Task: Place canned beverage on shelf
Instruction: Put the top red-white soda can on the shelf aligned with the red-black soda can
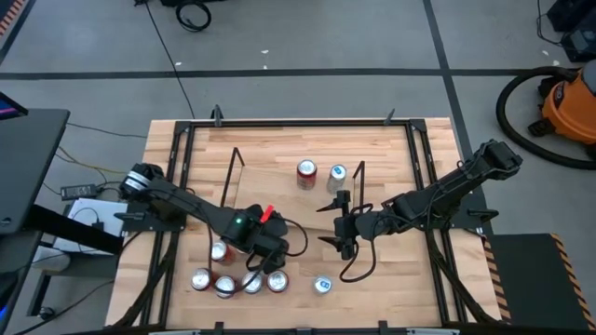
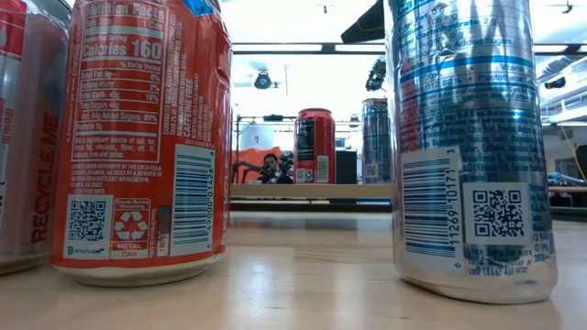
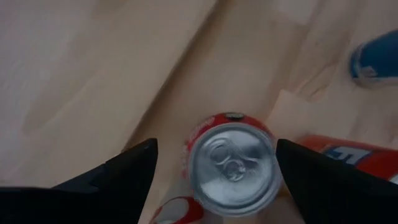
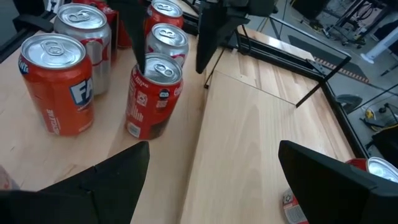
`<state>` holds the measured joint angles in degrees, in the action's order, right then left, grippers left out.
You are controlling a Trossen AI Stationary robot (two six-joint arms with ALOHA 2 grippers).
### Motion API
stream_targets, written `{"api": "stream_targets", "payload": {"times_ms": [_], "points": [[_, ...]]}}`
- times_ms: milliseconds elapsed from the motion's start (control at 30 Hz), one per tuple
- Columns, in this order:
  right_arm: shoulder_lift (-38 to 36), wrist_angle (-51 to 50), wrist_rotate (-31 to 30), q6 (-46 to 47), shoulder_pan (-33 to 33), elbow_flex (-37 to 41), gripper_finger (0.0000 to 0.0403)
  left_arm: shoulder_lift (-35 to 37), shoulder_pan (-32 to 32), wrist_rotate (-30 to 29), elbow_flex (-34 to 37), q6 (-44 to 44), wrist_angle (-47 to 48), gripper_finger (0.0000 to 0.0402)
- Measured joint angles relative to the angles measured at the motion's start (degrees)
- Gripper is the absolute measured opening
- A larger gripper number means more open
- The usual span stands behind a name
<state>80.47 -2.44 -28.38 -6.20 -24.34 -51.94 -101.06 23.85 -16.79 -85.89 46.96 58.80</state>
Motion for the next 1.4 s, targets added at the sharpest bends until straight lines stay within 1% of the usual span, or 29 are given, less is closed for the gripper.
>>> {"api": "stream_targets", "payload": {"times_ms": [100, 500, 867, 967, 1133, 1400], "points": [[0.0, 0.0, 0.0, 0.0, 0.0, 0.0, 0.0368, -0.1, 0.0, 1.3, 0.0, 0.0, 0.1, 0.0339], [0.0, 0.3, 1.1, 0.0, 0.0, 0.0, 0.0368, -0.3, -0.1, 1.5, 0.0, -0.2, 0.5, 0.0339], [0.0, 0.2, 1.2, 0.0, 0.0, 0.0, 0.0368, -0.3, -0.6, 3.6, 0.0, -0.1, -0.5, 0.0339], [0.0, 0.2, 1.2, 0.0, 0.0, 0.0, 0.0368, -0.8, -0.9, 3.9, 0.1, -0.2, -0.3, 0.0339], [0.0, 0.3, 1.5, 0.0, 0.0, 0.0, 0.0368, -2.8, -1.3, 5.9, 0.1, -1.6, -0.5, 0.0339], [0.0, 0.3, 1.6, 0.0, -0.1, 0.0, 0.0368, -3.9, -1.6, 6.3, 0.0, -3.6, -0.7, 0.0337]]}}
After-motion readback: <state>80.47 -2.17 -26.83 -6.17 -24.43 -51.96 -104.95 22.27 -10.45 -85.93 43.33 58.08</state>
